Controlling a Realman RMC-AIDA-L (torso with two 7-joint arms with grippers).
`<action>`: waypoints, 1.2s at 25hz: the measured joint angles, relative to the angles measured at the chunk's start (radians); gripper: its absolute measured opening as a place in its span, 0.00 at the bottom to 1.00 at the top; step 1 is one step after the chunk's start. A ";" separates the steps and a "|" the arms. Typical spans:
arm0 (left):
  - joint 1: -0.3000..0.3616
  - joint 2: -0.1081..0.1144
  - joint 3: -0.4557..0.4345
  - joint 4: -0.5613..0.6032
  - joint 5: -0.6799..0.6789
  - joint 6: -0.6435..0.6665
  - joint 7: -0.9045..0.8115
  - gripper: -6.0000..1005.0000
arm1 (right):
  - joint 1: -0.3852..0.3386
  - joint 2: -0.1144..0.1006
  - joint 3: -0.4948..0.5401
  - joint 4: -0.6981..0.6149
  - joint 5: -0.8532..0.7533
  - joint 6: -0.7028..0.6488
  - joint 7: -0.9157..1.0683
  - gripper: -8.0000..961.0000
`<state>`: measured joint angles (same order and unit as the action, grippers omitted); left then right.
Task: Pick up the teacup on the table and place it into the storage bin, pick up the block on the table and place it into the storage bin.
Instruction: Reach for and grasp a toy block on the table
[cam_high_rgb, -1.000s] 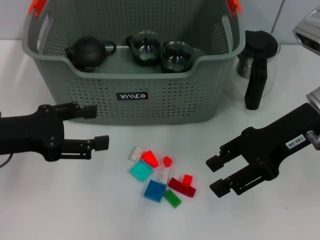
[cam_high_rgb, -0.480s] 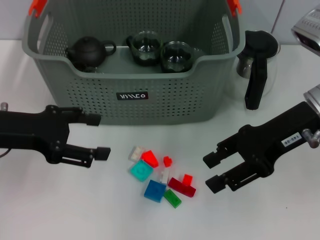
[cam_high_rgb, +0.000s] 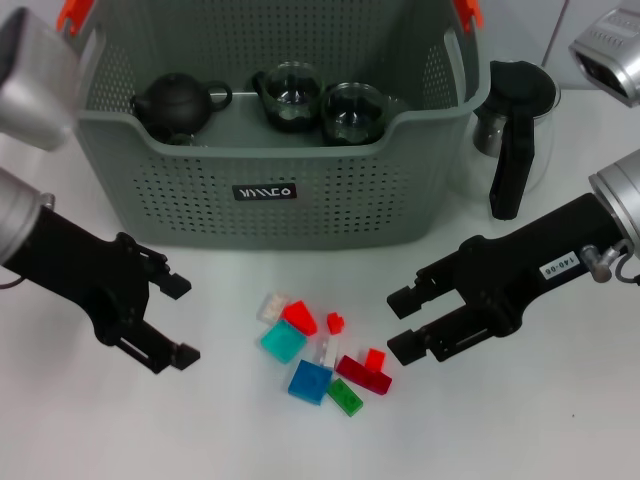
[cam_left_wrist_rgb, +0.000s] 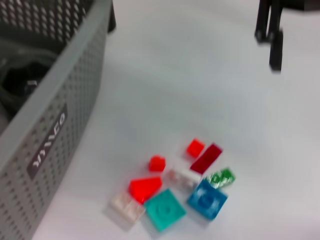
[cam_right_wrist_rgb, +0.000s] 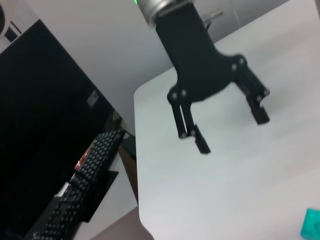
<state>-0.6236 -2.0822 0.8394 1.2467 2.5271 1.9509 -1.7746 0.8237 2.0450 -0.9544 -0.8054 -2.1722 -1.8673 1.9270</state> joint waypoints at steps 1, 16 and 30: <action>-0.003 -0.004 0.019 0.009 0.015 -0.004 -0.003 0.90 | 0.001 0.001 0.004 0.000 0.000 0.001 0.001 0.73; -0.013 -0.062 0.211 0.036 0.062 -0.121 0.053 0.88 | 0.000 -0.012 0.039 0.023 0.001 0.004 0.036 0.73; 0.030 -0.086 0.371 0.050 0.014 -0.180 0.090 0.88 | -0.023 -0.050 0.073 0.025 -0.001 0.001 0.071 0.73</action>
<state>-0.5940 -2.1683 1.2101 1.2965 2.5413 1.7710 -1.6844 0.8002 1.9953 -0.8812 -0.7807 -2.1730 -1.8663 1.9982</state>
